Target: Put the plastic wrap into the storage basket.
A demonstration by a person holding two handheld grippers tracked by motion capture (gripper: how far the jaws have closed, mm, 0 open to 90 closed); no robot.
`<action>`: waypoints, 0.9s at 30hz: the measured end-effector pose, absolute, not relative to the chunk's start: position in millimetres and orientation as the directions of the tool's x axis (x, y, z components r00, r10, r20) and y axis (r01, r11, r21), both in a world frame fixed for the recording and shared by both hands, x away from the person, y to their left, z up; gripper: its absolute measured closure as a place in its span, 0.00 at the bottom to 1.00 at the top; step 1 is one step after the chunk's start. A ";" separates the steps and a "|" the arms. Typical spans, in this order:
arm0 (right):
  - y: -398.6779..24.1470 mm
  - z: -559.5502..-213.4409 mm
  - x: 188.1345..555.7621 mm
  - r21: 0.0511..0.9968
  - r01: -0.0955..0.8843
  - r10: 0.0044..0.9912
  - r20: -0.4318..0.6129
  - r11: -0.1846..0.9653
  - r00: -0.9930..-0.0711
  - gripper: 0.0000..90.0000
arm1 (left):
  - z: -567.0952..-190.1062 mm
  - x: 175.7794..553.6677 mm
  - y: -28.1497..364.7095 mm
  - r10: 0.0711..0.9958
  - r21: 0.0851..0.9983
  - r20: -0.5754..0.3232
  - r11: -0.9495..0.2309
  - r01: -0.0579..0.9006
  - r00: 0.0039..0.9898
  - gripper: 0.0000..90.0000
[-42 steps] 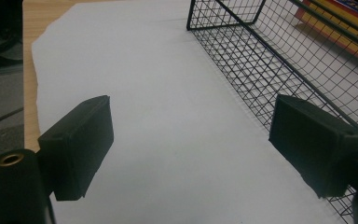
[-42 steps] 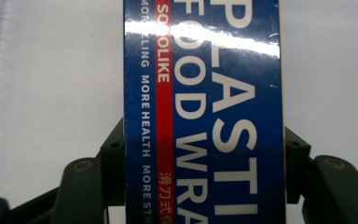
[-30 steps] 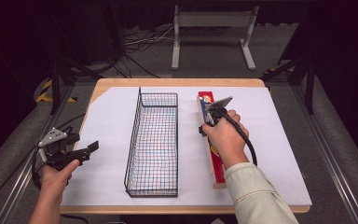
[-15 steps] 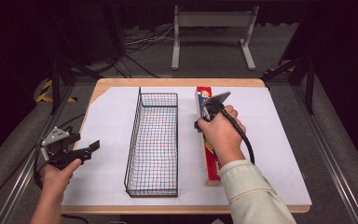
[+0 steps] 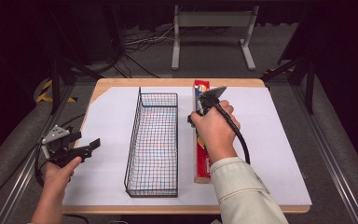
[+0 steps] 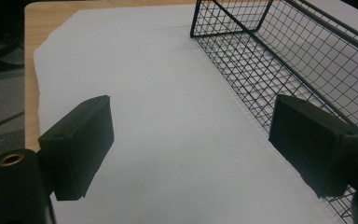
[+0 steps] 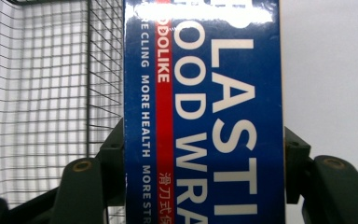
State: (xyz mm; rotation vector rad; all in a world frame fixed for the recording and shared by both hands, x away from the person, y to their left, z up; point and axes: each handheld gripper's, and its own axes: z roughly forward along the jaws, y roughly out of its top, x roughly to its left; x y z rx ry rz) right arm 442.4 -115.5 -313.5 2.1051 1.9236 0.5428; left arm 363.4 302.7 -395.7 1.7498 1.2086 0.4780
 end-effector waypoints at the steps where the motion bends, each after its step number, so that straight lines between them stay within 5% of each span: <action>1: -112.8 -311.5 441.9 0.417 0.901 0.989 0.122 -0.123 0.079 0.44 | -396.2 364.1 302.3 0.879 0.850 -0.179 -0.088 0.519 0.442 0.16; 27: -64.5 -297.1 440.4 0.409 0.894 0.977 0.175 -0.183 0.120 0.44 | -402.5 371.0 304.7 0.878 0.844 -0.204 -0.066 0.531 0.433 0.16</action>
